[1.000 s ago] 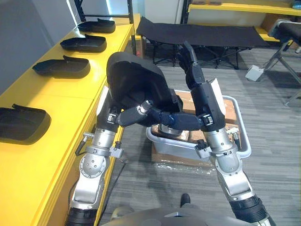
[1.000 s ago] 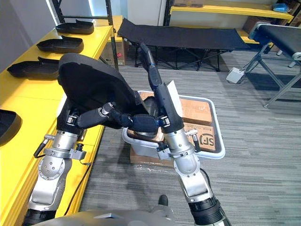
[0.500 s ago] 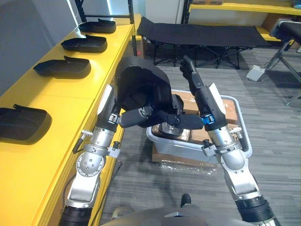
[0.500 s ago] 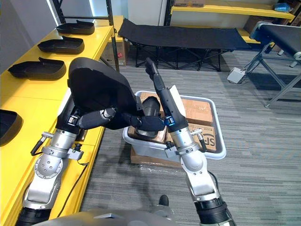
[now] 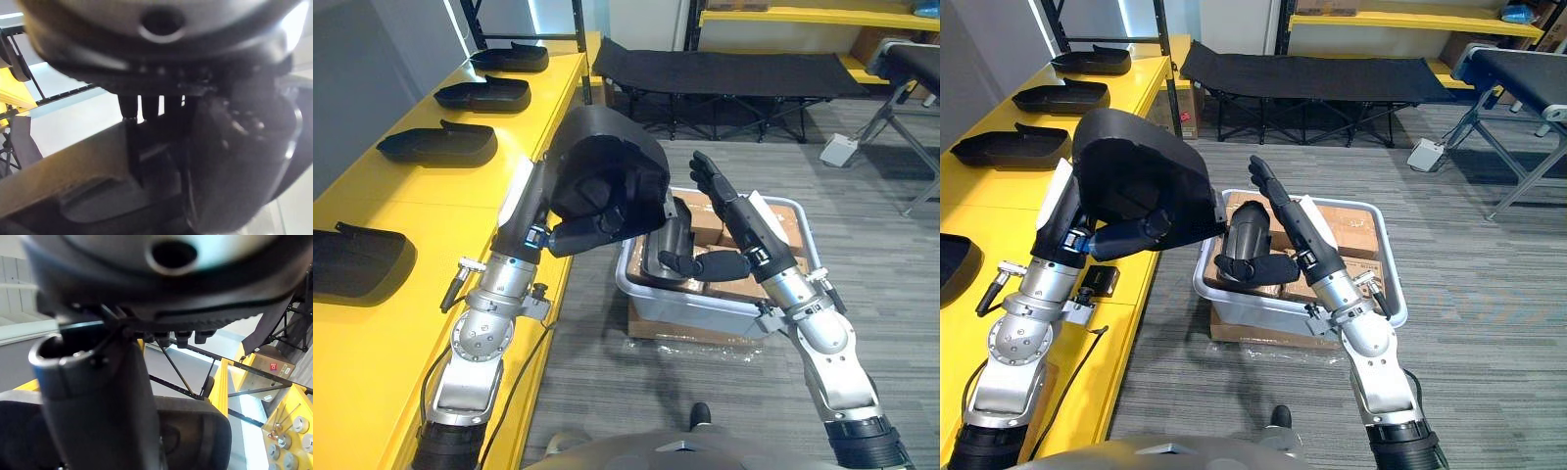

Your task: Walk over and take three plastic housings, then place them on the shelf

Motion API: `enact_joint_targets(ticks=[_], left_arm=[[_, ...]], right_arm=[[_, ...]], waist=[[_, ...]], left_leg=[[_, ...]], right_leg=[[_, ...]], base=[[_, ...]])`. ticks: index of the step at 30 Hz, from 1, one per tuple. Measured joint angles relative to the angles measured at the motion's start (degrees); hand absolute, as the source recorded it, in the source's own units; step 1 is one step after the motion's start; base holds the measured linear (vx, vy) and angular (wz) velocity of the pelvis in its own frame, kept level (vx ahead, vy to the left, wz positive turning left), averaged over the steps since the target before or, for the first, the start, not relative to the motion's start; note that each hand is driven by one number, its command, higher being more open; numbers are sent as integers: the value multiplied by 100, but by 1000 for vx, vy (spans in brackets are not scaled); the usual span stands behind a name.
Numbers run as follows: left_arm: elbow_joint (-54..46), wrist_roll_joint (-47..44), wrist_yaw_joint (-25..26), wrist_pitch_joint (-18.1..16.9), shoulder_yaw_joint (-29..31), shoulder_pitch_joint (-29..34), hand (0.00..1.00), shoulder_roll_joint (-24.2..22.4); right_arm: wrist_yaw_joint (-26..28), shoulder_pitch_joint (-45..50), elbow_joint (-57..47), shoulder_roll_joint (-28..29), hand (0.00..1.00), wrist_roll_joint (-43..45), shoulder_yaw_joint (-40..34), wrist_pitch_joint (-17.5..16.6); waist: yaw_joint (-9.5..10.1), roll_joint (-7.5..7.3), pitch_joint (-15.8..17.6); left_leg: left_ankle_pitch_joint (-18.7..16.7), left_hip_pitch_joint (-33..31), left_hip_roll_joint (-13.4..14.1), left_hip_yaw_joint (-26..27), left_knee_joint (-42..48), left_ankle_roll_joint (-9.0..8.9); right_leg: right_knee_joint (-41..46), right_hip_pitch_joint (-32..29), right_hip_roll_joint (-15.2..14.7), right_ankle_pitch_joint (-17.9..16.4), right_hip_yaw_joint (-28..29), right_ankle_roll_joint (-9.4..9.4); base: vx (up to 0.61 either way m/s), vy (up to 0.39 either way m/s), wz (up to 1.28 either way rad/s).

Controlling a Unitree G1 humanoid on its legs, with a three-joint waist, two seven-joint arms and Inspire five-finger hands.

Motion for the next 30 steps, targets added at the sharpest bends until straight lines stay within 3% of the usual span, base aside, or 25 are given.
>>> enact_joint_targets(ticks=[11,19,30], left_arm=[[0,-25,-799,0,-200,-208,0,417],[1,-376,-914,1,-259,-263,0,600],[1,-978,-1125,4,-364,-455,0,606]], right_arm=[[-82,-182,191,-239,100,-3,19,-6],[-2,-341,311,-557,100,-48,188,-25],[155,-477,624,-556,100,-232,539,-59]], waist=[[20,-15,-12],[26,-29,-38],[20,-80,-132]], left_leg=[[0,0,0,-1,2,-1],[1,-7,0,-29,0,1],[5,-12,0,-50,2,4]], right_leg=[[0,1,0,1,-5,1],[0,10,-2,2,-35,3],[-1,21,-4,2,-59,2]], base=[[0,0,0],[0,0,0],[0,0,1]])
